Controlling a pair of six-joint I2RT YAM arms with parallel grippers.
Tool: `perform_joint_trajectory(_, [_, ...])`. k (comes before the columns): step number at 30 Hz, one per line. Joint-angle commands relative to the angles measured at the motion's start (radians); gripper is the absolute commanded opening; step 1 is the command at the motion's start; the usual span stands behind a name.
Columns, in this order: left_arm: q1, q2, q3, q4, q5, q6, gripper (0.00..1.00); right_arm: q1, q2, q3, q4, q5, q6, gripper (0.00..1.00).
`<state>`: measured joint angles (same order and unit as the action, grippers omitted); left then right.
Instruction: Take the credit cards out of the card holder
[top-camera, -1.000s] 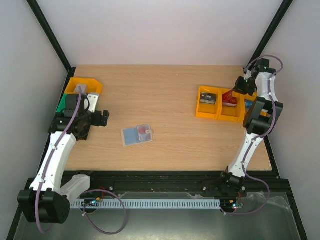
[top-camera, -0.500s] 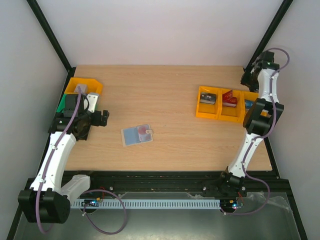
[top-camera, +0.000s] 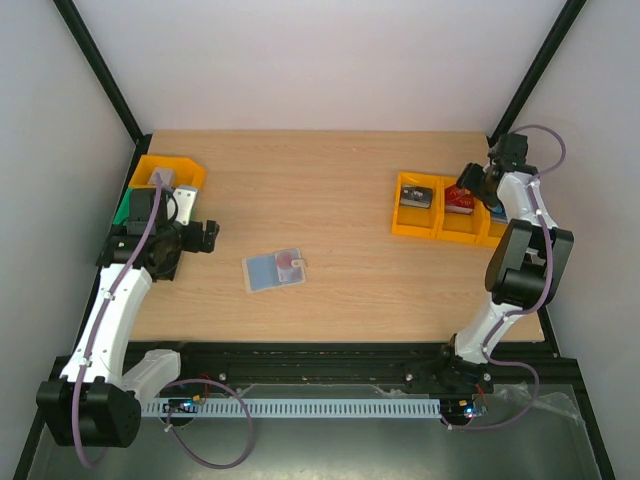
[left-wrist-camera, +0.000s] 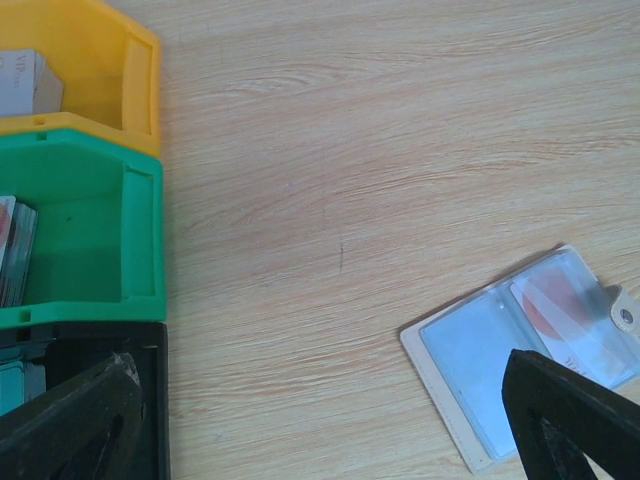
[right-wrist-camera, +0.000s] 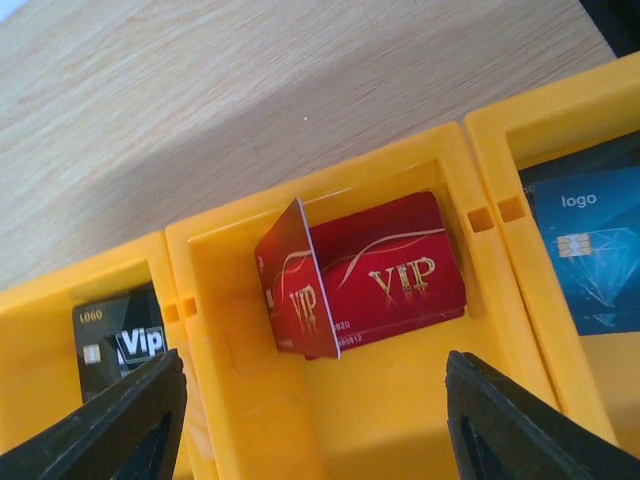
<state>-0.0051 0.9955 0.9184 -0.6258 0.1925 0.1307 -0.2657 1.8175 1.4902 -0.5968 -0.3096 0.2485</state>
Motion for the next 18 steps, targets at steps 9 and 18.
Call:
perform_joint_trajectory(9, [0.007,-0.018,-0.013,0.011,0.019,0.007,0.99,-0.027,-0.038,-0.233,0.437,-0.129,0.25,0.47])
perform_joint_trajectory(18, [0.007,-0.019,-0.015,0.012,0.023,0.01,0.99,-0.026,0.0,-0.222,0.444,-0.126,0.244,0.27])
